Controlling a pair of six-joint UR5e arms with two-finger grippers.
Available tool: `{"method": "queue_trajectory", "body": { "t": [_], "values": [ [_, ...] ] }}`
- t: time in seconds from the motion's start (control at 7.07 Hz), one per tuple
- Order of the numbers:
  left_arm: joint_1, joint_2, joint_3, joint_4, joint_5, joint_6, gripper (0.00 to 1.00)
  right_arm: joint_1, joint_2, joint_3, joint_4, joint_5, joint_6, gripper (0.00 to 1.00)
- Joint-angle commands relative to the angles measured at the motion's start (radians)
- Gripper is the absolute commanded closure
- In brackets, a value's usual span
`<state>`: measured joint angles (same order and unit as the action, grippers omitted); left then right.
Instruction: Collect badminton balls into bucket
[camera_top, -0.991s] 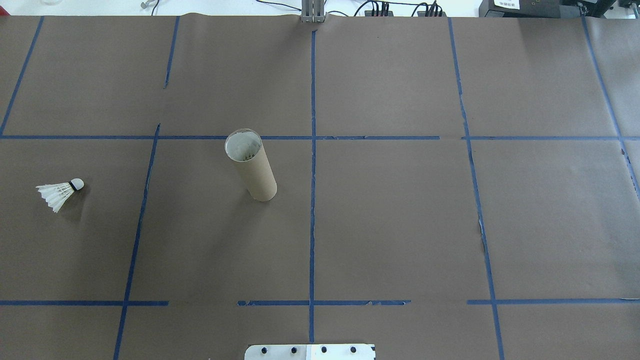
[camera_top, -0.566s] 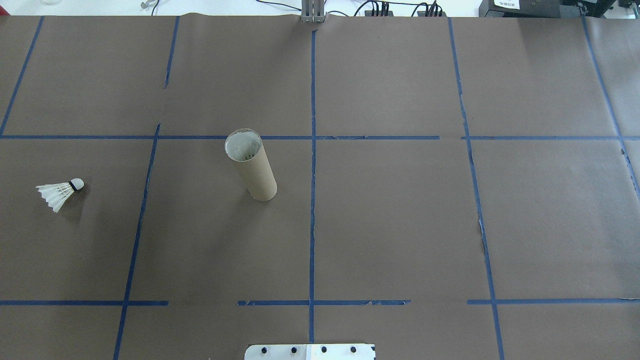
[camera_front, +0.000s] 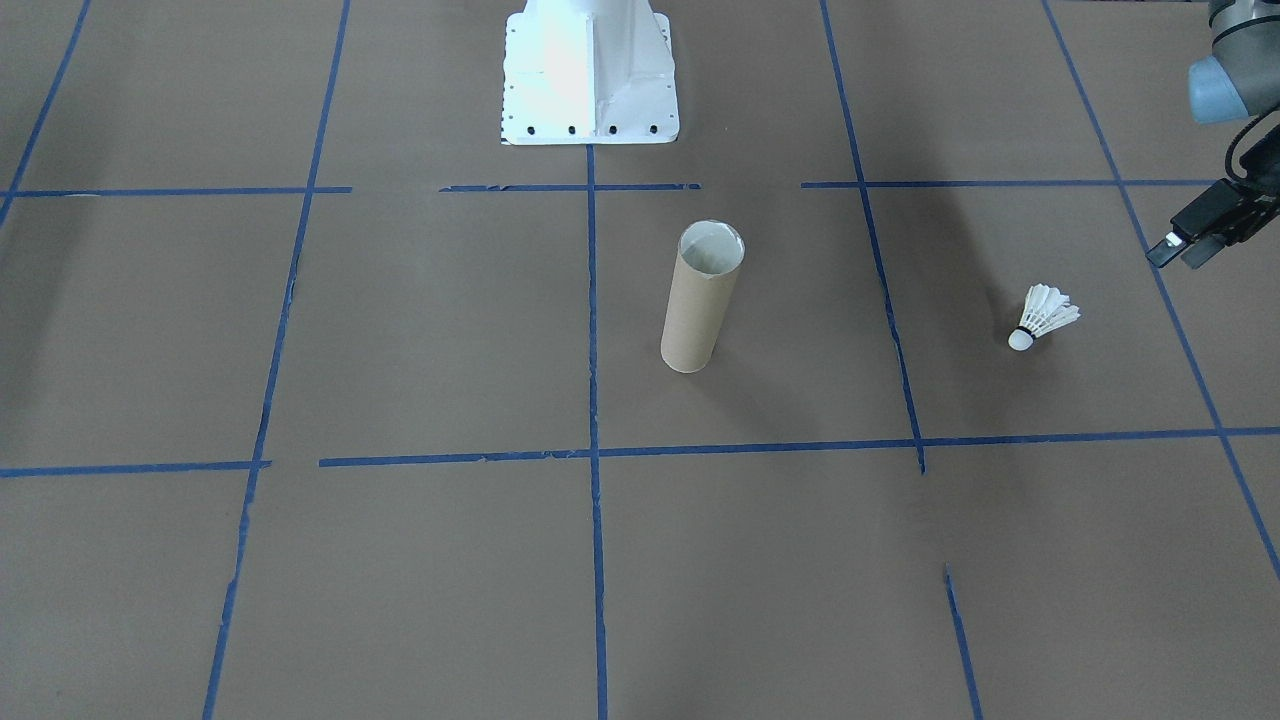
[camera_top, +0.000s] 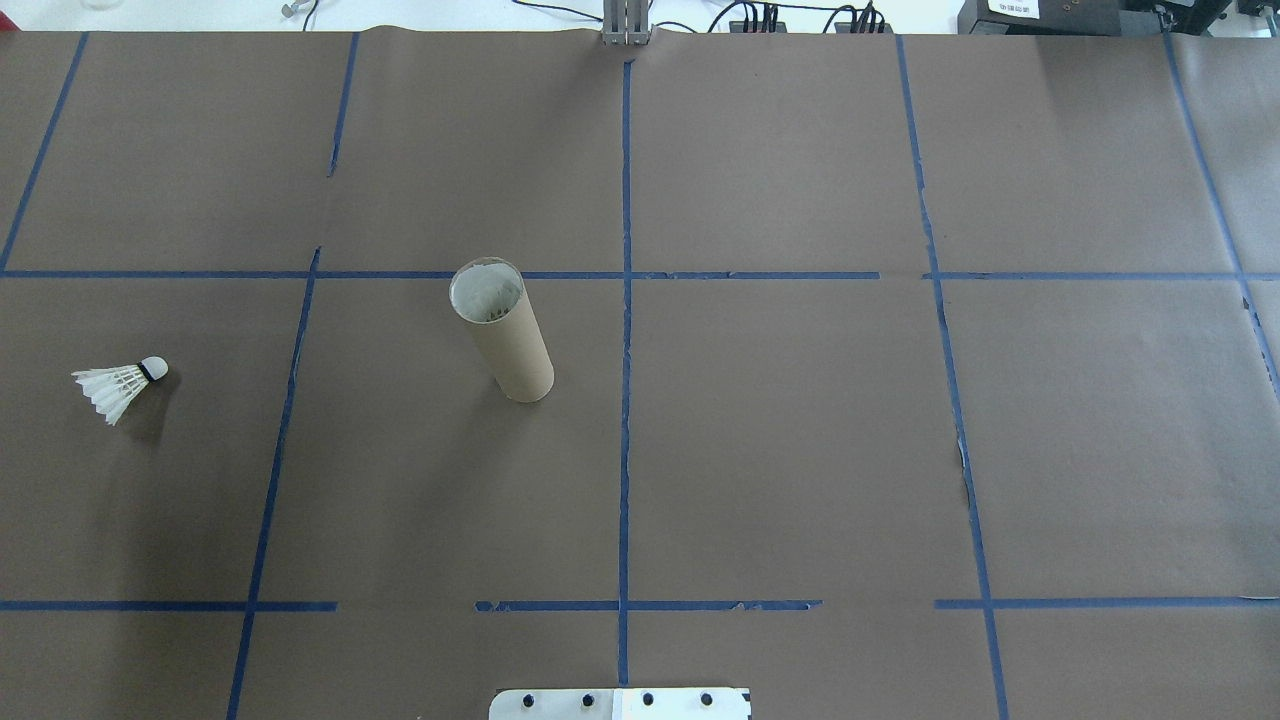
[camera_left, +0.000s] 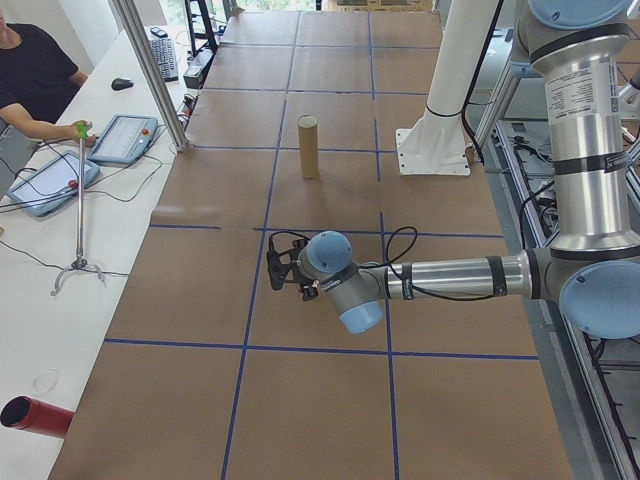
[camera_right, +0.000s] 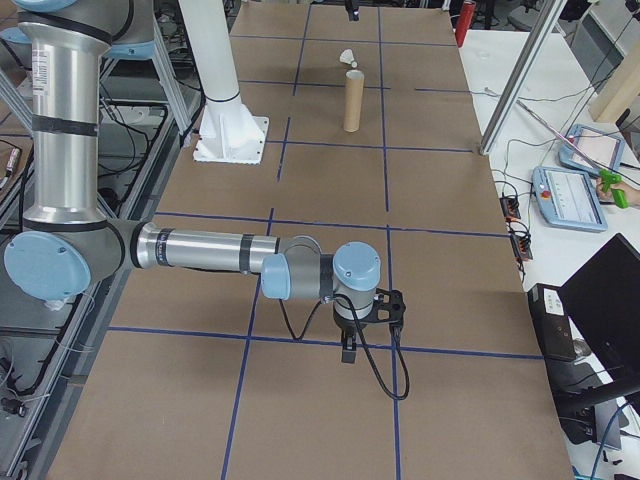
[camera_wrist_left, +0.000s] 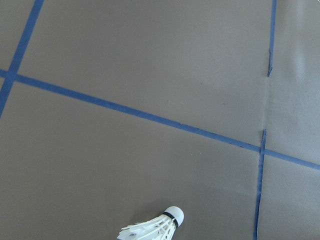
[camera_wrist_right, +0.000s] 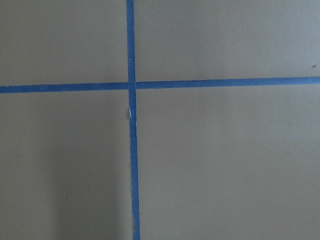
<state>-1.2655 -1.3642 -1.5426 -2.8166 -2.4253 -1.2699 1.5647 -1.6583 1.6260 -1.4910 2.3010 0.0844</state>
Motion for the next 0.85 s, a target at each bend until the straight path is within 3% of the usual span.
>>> {"method": "queue_trajectory", "body": {
  "t": [0.0, 0.28, 0.71],
  "values": [
    [0.070, 0.013, 0.068, -0.174, 0.082, -0.167, 0.00, 0.000, 0.000, 0.000, 0.000, 0.000, 0.000, 0.00],
    [0.208, 0.013, 0.072, -0.257, 0.217, -0.329, 0.00, 0.000, 0.000, 0.000, 0.000, 0.000, 0.000, 0.00],
    [0.305, 0.013, 0.078, -0.311, 0.328, -0.436, 0.00, 0.000, 0.000, 0.000, 0.000, 0.000, 0.000, 0.00]
  ]
}}
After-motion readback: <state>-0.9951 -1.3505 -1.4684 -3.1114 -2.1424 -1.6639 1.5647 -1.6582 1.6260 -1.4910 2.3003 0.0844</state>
